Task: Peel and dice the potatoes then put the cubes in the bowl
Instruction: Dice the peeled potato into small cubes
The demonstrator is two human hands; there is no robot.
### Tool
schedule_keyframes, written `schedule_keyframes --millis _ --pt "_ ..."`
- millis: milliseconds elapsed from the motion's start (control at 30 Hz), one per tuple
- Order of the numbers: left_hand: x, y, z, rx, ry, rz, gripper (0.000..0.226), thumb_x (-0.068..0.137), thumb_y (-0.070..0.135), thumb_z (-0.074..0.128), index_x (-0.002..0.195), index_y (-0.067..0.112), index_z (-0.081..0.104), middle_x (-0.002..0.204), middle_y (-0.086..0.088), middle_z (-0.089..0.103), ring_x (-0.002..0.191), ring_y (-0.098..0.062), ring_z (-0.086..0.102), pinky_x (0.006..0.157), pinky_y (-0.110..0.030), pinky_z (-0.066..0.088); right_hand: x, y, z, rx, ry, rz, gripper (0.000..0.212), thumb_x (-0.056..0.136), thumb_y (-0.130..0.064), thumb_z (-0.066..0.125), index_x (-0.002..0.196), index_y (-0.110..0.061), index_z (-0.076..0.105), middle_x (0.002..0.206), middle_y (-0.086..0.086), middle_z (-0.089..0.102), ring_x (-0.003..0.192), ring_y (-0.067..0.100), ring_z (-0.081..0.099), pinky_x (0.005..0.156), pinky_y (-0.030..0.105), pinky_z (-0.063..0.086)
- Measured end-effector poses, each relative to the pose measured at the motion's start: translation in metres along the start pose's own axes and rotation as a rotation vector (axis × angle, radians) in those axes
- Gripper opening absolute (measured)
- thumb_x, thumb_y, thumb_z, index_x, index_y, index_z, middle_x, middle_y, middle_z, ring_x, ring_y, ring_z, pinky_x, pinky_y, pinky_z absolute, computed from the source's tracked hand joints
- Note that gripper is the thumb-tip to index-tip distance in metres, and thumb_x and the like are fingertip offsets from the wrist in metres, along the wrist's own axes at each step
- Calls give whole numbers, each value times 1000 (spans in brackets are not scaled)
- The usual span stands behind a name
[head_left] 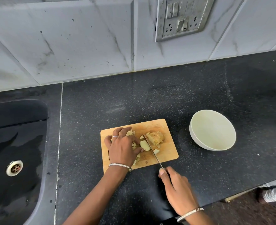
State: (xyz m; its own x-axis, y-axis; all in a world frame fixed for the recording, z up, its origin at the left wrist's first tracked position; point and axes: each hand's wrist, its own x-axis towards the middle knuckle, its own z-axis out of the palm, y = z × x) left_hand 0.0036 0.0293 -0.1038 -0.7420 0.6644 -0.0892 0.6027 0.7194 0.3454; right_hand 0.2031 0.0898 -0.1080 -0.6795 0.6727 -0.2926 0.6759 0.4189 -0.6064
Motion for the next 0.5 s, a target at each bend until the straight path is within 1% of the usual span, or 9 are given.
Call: schedule_keyframes --millis 33,200,267,367,433,500 --pt "1 0 0 -4 -2 -7 28 67 56 77 90 41 72 145 17 42 137 -14 24 100 -42 14 0 0 2 0 0 2 37 101 -50 29 91 -25 55 84 -3 69 77 15 64 72 40 49" --pt "1 1 2 -32 9 -16 32 65 56 78 91 39 70 144 17 43 136 -14 25 100 -42 16 1 -2 0 24 16 -6 34 101 -48 32 85 -25 52 70 -2 62 67 14 61 65 39 45" --pt "0 1 2 -65 10 -16 41 64 57 78 99 40 66 144 16 42 136 -15 26 102 -43 18 2 -1 -3 43 37 -12 36 101 -48 33 85 -24 54 68 -1 62 65 14 60 65 39 45" --pt "2 3 0 -54 -50 1 65 60 63 78 119 44 57 149 16 34 139 -16 21 105 -46 20 4 2 -7 44 59 -26 40 98 -52 31 85 -23 55 65 -1 61 62 14 59 64 40 46" --pt "4 5 -1 -18 -87 20 70 58 66 78 121 45 56 152 16 28 141 -18 16 106 -48 19 5 3 -7 42 61 -34 41 97 -54 30 85 -23 55 64 -2 60 61 13 58 63 40 46" --pt "4 5 1 -1 -88 28 67 57 65 78 118 46 57 154 15 26 142 -18 14 105 -48 16 5 4 -7 35 59 -41 41 97 -55 29 84 -25 54 64 -2 59 61 13 58 62 40 46"
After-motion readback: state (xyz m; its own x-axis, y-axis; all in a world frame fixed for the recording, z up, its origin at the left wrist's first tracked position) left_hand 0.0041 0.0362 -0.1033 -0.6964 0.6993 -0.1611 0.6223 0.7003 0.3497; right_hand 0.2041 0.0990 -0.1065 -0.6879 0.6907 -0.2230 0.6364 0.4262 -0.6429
